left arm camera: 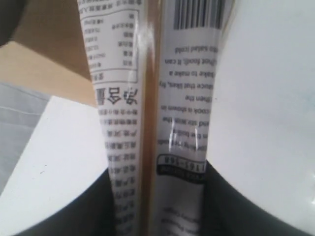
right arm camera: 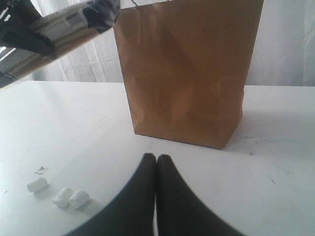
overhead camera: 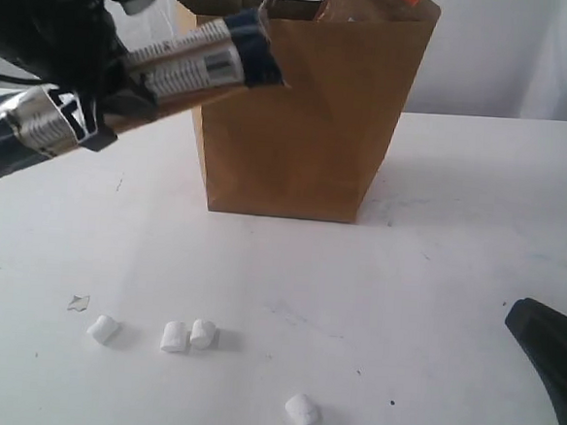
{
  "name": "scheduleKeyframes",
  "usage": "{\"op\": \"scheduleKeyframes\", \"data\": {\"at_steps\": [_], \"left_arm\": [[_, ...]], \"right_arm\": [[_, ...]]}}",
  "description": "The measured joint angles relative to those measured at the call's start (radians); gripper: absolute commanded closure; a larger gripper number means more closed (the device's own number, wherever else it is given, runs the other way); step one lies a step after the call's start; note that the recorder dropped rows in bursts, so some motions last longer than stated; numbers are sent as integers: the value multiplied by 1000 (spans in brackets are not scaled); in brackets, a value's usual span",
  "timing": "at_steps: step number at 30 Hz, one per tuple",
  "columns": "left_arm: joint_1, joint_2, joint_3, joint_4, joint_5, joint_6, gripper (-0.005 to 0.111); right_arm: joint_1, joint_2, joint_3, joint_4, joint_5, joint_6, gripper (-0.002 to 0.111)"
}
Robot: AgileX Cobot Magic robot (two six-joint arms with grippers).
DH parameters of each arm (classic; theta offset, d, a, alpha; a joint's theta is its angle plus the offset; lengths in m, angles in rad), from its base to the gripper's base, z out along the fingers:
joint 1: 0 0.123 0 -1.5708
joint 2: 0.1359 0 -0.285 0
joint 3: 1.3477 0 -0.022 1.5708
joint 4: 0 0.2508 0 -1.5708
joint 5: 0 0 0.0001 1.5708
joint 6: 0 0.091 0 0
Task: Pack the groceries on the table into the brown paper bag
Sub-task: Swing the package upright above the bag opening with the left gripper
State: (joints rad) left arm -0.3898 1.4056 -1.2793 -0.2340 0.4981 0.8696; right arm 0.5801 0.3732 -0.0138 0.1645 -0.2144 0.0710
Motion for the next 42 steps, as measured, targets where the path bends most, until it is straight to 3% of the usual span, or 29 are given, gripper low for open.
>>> {"op": "scheduleKeyframes", "data": {"at_steps": [7, 14, 23, 29, 33, 42], "left_arm": [[62, -94, 2, 30, -127, -88, 107], [68, -96, 2, 45, -262, -91, 107], [68, -41, -132, -29, -447, -202, 107], [68, 25, -218, -27, -577, -402, 107], [68, 90, -277, 57, -614, -598, 107], [75, 278, -408, 538, -725, -1210, 107]], "right_arm": [[0, 0, 0, 0, 0, 0, 108], [0, 0, 0, 0, 0, 0, 108], [0, 0, 0, 0, 0, 2, 108], [0, 0, 0, 0, 0, 2, 108], [0, 0, 0, 0, 0, 2, 108], [0, 0, 0, 0, 0, 2, 108]]}}
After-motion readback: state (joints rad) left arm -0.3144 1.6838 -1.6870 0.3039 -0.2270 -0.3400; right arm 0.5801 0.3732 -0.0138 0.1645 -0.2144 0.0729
